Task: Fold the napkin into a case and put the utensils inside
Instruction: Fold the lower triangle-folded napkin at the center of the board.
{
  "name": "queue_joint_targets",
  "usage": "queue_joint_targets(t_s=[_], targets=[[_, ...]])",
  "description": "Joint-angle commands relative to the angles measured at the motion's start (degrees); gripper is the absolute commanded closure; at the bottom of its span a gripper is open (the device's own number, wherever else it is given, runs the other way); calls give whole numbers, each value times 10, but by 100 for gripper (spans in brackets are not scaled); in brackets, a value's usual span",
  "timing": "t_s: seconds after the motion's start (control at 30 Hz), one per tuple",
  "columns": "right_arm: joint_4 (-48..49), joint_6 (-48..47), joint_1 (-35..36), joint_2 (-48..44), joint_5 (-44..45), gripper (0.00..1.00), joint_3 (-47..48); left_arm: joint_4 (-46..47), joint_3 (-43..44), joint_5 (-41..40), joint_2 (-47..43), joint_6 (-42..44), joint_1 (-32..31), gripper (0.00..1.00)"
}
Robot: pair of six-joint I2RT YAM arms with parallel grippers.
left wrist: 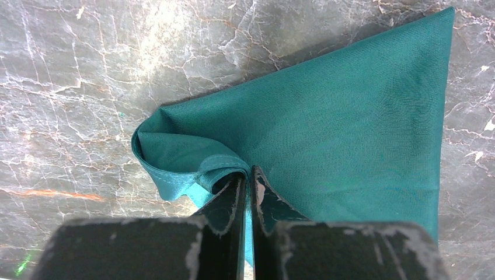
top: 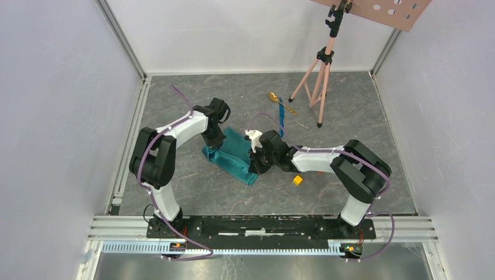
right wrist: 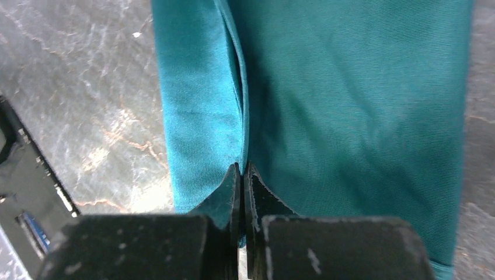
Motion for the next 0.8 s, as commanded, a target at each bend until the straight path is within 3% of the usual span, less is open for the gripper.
queue_joint_targets(t_s=[0.0,0.2,0.33,0.43,0.5,0.67,0.77], targets=[[-10,-24,0,0,55,100,30,24,23,18,-14,53,5,89],[-13,-27,-1,8,57,100,32,48,18,77,-78,94,9,40],[-14,-29,-1,9,55,100,35,54,2,103,-138,114,26,28],[-18,-30,-2,7,56,100,37,61,-38,142,-181,125,66,28],[-18,-30,-2,7,54,100,39,76,-76,169,-209,133,109,34],[-18,-27,-4,6,53,97,40,124,-156,260,-225,139,182,68],[-19,-27,-3,8,52,96,43,142,-176,279,-211,136,188,79]])
